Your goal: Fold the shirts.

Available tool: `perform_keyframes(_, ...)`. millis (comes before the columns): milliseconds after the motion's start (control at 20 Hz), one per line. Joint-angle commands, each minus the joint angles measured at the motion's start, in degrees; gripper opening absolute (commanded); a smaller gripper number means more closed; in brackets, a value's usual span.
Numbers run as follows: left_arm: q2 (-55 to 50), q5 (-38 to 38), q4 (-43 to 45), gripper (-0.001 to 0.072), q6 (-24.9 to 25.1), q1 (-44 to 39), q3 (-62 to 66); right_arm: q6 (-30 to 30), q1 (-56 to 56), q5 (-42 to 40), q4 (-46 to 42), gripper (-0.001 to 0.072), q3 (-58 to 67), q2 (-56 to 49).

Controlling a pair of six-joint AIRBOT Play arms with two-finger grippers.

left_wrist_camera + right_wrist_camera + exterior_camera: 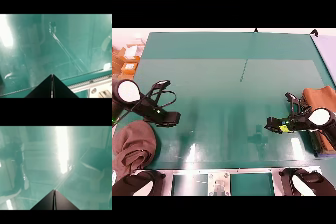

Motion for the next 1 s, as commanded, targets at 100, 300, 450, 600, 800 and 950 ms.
perform_keyframes(100,0.04,-0.59,1.53,0.0022,-0.04,0.00,0.00,0.02,0.04,0.00,0.07,0.0026,-0.04,0.04)
perform_keyframes(300,0.04,-5.33,18.32,0.0076,-2.80,0.00,-0.20,0.02,0.04,-0.02,0.07,0.0026,-0.04,0.04)
perform_keyframes(450,0.04,-7.10,35.71,0.0714,-6.60,2.58,-4.37,0.02,0.04,0.00,0.07,0.0026,-0.04,0.04)
perform_keyframes(600,-0.17,-4.35,35.52,0.0715,-5.84,10.47,-13.99,0.02,0.04,-0.02,0.07,0.0026,-0.04,0.04)
perform_keyframes(800,-0.20,5.49,33.64,0.0714,-0.96,20.15,-23.87,0.02,0.04,-0.02,0.07,0.0026,-0.04,0.04)
perform_keyframes(950,-0.20,12.46,33.68,0.0659,0.63,25.24,-24.61,0.02,0.04,-1.27,0.04,0.0026,-0.04,0.04)
